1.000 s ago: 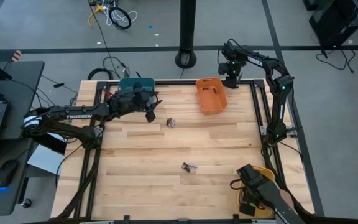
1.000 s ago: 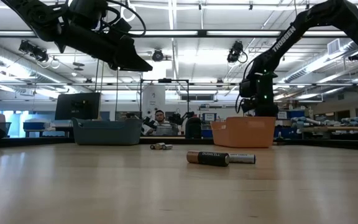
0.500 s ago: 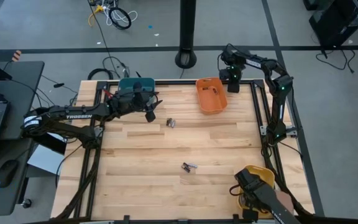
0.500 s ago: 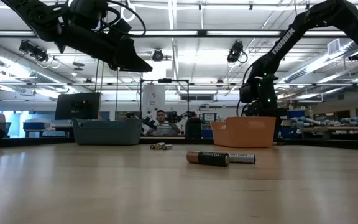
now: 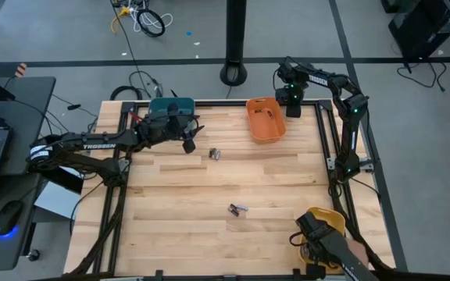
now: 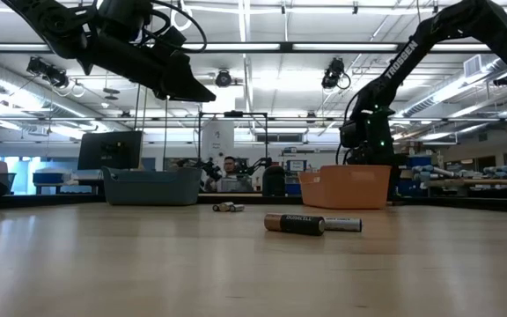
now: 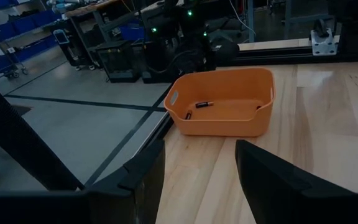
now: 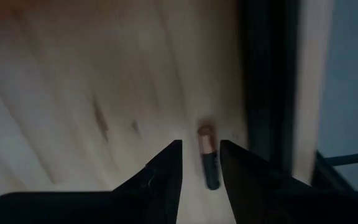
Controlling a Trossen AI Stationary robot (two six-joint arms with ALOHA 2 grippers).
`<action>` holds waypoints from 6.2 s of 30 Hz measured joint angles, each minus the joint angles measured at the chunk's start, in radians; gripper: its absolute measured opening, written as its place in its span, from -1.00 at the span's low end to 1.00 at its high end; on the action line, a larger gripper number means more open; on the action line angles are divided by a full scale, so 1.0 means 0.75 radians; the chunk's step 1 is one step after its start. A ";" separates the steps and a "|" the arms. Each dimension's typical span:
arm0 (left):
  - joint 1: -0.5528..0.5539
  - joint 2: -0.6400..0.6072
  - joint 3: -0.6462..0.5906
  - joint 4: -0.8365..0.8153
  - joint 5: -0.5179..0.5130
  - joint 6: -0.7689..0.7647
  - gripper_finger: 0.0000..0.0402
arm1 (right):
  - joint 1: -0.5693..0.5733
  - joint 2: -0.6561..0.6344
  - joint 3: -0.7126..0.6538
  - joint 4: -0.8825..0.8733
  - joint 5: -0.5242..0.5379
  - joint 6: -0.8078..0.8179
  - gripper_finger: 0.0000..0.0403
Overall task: Sort batteries
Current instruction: Put the small black battery into the orange bin
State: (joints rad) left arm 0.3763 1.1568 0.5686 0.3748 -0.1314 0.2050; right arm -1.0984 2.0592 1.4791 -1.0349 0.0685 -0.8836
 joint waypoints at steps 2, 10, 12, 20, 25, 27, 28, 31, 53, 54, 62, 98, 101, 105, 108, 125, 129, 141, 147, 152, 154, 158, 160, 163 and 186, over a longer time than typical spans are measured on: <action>0.000 0.000 0.000 0.000 -0.001 0.000 0.01 | -0.002 0.000 -0.015 0.001 -0.001 -0.018 -0.43; 0.000 0.000 0.000 0.000 0.000 0.000 0.01 | -0.002 0.000 -0.020 0.020 0.001 -0.034 -0.50; 0.000 0.000 0.000 0.000 0.000 0.000 0.01 | -0.002 0.000 -0.020 0.020 0.005 -0.034 -0.50; 0.000 0.000 0.000 -0.001 0.000 0.000 0.01 | -0.002 0.001 -0.020 0.032 0.009 -0.037 -0.45; 0.000 0.000 0.000 -0.004 -0.001 0.000 0.01 | -0.002 0.001 -0.020 0.034 0.011 -0.035 -0.37; 0.000 0.000 0.000 -0.004 0.000 0.000 0.01 | -0.002 0.001 -0.020 0.039 0.011 -0.034 -0.32; 0.000 0.000 0.000 -0.004 -0.001 0.000 0.01 | -0.002 0.001 -0.020 0.041 0.011 -0.034 -0.30; 0.000 0.000 0.000 -0.004 0.000 0.000 0.01 | -0.007 0.001 -0.023 0.055 0.011 -0.033 -0.25; 0.000 0.000 0.000 -0.004 0.000 0.000 0.01 | -0.006 0.002 -0.073 0.105 0.047 -0.084 -0.62; 0.000 0.000 0.000 -0.004 0.000 0.000 0.01 | -0.005 0.002 -0.073 0.105 0.048 -0.086 -0.68; 0.000 0.000 0.000 -0.004 0.000 0.000 0.01 | 0.011 -0.007 -0.055 0.065 0.079 -0.111 -0.97; 0.000 -0.001 0.000 -0.042 0.067 0.003 -0.33 | 0.182 -0.366 0.081 -0.158 -0.113 0.124 -0.95; 0.000 -0.001 0.000 -0.046 0.103 0.006 -0.46 | 0.250 -0.400 0.106 -0.305 -0.091 0.253 -0.95; -0.020 -0.001 0.000 -0.054 0.127 0.058 -0.62 | 0.340 -0.430 0.096 -0.487 -0.086 0.473 -0.95; -0.047 -0.001 0.000 -0.050 0.128 0.095 -0.72 | 0.399 -0.437 0.039 -0.539 -0.086 0.585 -0.95; -0.087 -0.001 0.000 -0.068 0.076 0.110 -0.92 | 0.462 -0.440 -0.384 -0.134 -0.213 0.620 -0.96; -0.087 -0.001 0.000 -0.069 0.067 0.110 -0.92 | 0.488 -0.440 -0.384 -0.036 -0.306 0.621 -0.96; -0.087 -0.001 0.000 -0.074 0.068 0.106 -0.92 | 0.433 -0.570 -0.280 -0.003 -0.313 0.606 -0.96; -0.087 -0.001 0.000 -0.060 0.068 0.104 -0.92 | 0.206 -0.508 -0.207 -0.050 -0.094 0.828 -0.96; -0.087 -0.001 0.000 -0.034 0.069 0.104 -0.92 | 0.097 -0.367 -0.204 -0.058 -0.036 0.931 -0.96; -0.087 -0.001 0.000 -0.036 0.069 0.104 -0.92 | 0.068 -0.320 -0.204 -0.056 -0.034 0.959 -0.96; -0.087 -0.001 0.000 -0.037 0.069 0.104 -0.92 | 0.036 -0.263 -0.204 -0.031 0.065 1.004 -0.96; -0.086 -0.001 0.000 -0.036 0.067 0.104 -0.92 | 0.022 -0.249 -0.204 -0.013 0.093 1.016 -0.96; -0.085 -0.001 0.000 -0.038 0.041 0.104 -0.92 | 0.001 -0.232 -0.203 0.015 0.095 1.037 -0.96; -0.086 -0.001 0.000 -0.038 0.033 0.104 -0.92 | -0.036 -0.183 -0.197 0.019 0.092 0.928 -0.96</action>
State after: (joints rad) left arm 0.3119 1.1564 0.5686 0.3466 -0.1066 0.2830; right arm -1.1256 1.9221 1.3312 -1.0208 0.1375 -0.1874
